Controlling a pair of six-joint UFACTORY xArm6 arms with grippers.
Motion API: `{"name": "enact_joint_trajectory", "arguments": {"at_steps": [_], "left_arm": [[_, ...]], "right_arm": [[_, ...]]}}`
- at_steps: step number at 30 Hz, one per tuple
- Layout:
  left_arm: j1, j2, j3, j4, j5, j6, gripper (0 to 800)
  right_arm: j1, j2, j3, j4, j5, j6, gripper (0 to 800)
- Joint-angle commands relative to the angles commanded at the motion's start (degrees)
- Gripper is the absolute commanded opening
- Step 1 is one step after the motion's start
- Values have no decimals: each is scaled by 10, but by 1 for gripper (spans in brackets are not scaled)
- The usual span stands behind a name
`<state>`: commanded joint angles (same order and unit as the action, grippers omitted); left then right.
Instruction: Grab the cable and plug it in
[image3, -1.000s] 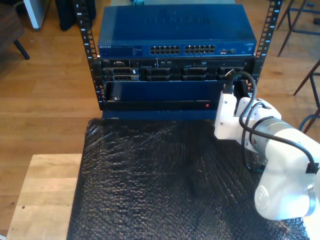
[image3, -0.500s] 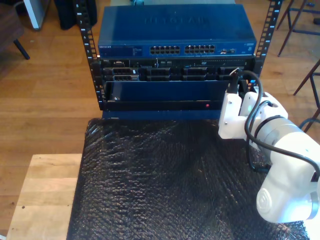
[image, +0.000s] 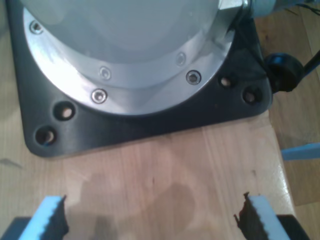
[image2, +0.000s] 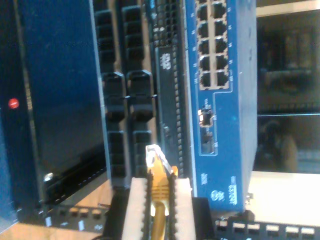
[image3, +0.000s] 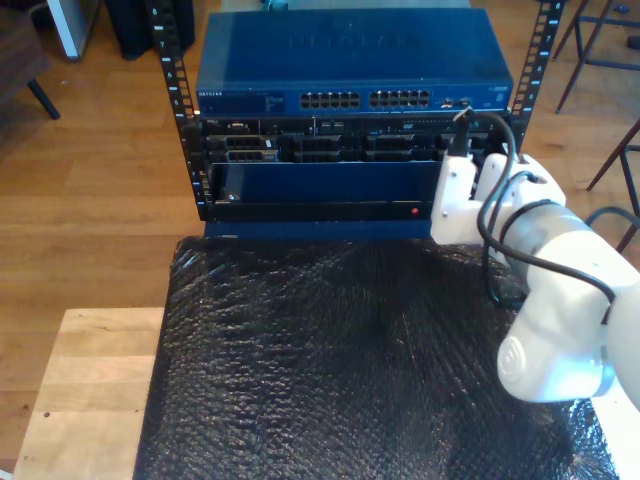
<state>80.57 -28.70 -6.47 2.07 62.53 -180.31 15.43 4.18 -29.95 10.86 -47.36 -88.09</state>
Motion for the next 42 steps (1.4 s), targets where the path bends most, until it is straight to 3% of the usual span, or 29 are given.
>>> {"name": "enact_joint_trajectory", "arguments": {"at_steps": [17, 42], "left_arm": [[1, 0, 0, 0, 0, 0, 800], [0, -1, 0, 0, 0, 0, 800]], "right_arm": [[-3, 40, -21, -7, -102, 3, 0], [2, 73, 18, -3, -245, 8, 0]]}}
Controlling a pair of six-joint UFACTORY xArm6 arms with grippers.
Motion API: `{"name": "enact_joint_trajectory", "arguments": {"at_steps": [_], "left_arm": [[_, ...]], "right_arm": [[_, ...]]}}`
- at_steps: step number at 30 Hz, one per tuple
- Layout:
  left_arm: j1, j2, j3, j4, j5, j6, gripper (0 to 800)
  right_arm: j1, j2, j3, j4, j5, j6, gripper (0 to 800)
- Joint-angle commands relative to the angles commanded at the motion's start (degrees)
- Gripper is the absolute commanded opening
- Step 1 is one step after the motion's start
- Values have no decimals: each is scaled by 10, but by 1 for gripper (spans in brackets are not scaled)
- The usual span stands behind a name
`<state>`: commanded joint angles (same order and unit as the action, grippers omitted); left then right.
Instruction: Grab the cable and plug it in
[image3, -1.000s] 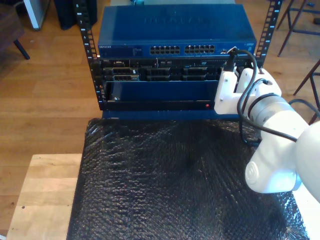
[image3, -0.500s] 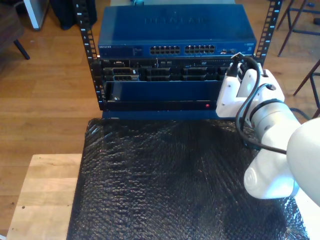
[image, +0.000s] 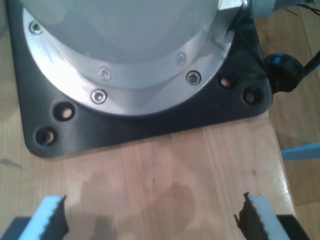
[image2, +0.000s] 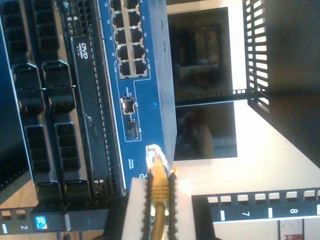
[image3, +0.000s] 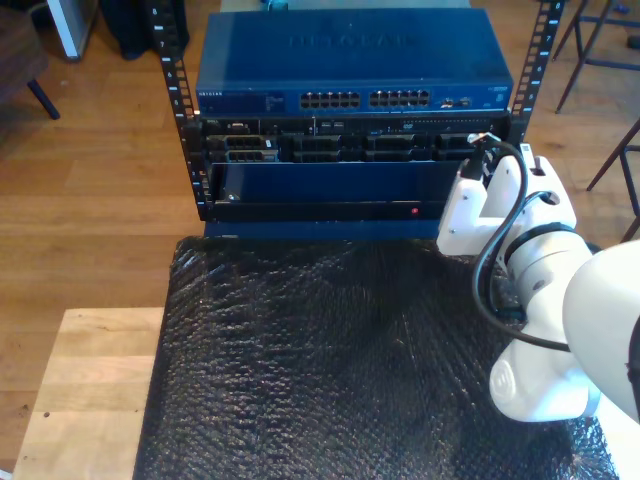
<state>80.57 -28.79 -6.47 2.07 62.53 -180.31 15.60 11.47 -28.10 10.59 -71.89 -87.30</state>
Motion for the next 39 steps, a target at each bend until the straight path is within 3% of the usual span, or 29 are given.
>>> {"name": "enact_joint_trajectory", "arguments": {"at_steps": [20, 34, 39], "left_arm": [[0, 1, 0, 0, 0, 0, 800], [1, 1, 0, 0, 0, 0, 800], [0, 0, 0, 0, 0, 0, 800]], "right_arm": [[24, 39, -12, -2, -62, 4, 0], [60, 120, -70, 4, -110, -2, 0], [76, 134, -91, 33, -132, -27, 0]]}}
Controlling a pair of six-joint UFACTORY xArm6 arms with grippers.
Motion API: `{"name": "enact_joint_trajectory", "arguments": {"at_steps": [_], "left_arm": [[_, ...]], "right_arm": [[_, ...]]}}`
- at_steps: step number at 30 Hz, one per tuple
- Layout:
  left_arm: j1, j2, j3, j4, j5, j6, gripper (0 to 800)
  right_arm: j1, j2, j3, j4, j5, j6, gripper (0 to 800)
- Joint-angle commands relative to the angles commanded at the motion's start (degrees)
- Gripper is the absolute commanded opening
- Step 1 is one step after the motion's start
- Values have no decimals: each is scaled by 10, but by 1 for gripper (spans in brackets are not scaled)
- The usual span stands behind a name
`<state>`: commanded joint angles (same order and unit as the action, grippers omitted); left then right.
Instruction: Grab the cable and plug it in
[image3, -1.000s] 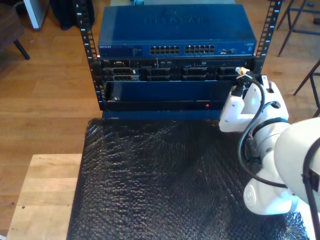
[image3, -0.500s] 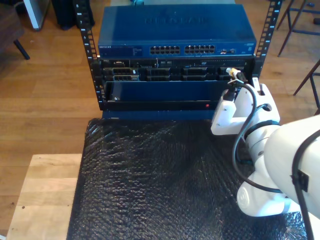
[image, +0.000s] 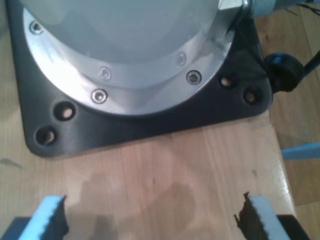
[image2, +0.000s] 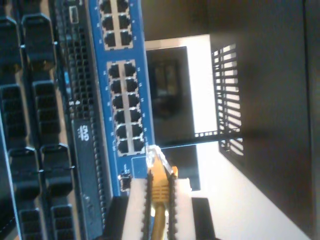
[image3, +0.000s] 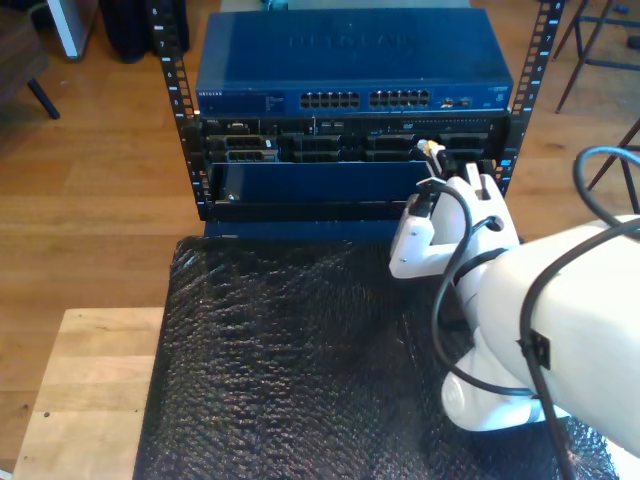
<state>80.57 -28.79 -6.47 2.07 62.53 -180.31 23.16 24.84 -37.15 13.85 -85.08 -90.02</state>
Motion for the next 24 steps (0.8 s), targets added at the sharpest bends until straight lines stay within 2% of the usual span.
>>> {"name": "enact_joint_trajectory", "arguments": {"at_steps": [12, 24], "left_arm": [[1, 0, 0, 0, 0, 0, 800], [0, 0, 0, 0, 0, 0, 800]], "right_arm": [[26, 34, -56, 83, 0, -26, 0], [26, 69, -98, 119, 0, -40, 0]]}}
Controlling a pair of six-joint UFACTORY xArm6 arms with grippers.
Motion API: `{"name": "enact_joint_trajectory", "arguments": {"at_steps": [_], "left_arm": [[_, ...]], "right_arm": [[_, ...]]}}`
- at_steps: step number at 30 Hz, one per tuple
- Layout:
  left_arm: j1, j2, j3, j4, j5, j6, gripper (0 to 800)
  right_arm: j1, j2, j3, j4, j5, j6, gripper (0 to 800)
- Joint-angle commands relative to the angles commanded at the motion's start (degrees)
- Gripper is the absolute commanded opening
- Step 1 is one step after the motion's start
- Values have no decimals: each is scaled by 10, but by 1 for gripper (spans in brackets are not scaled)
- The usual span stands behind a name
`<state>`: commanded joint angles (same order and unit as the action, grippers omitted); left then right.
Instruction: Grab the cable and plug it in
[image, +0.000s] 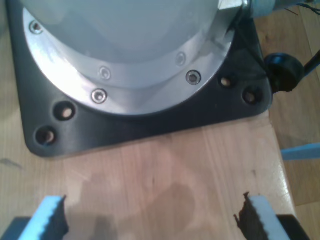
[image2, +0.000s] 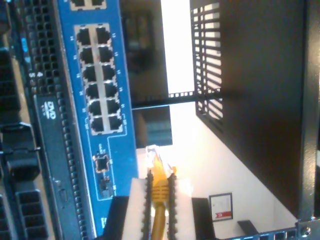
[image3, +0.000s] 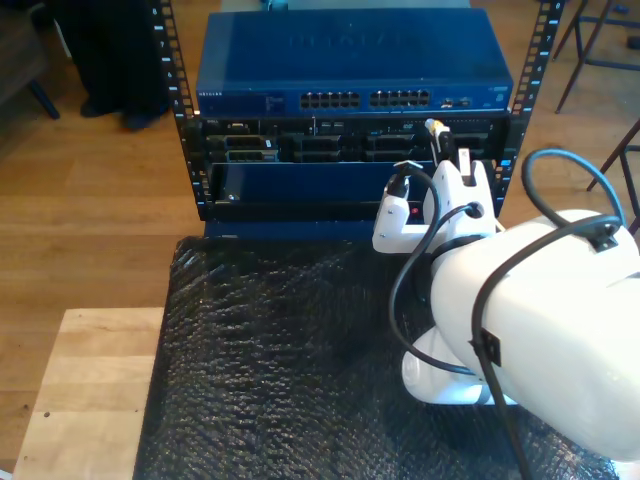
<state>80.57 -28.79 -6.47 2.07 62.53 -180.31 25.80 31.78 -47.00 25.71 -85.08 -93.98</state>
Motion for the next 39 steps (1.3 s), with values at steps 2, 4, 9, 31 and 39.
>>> {"name": "enact_joint_trajectory", "arguments": {"at_steps": [2, 4, 9, 31, 39], "left_arm": [[1, 1, 0, 0, 0, 0, 800], [0, 0, 0, 0, 0, 0, 800], [0, 1, 0, 0, 0, 0, 800], [0, 0, 0, 0, 0, 0, 800], [0, 0, 0, 0, 0, 0, 800]], "right_arm": [[0, 4, -5, 6, 0, -7, 0], [0, 5, -12, 14, 0, -9, 0], [6, 15, -33, 34, 0, -17, 0], [40, 59, -104, 115, 0, -26, 0], [42, 74, -131, 127, -1, -28, 0]]}}
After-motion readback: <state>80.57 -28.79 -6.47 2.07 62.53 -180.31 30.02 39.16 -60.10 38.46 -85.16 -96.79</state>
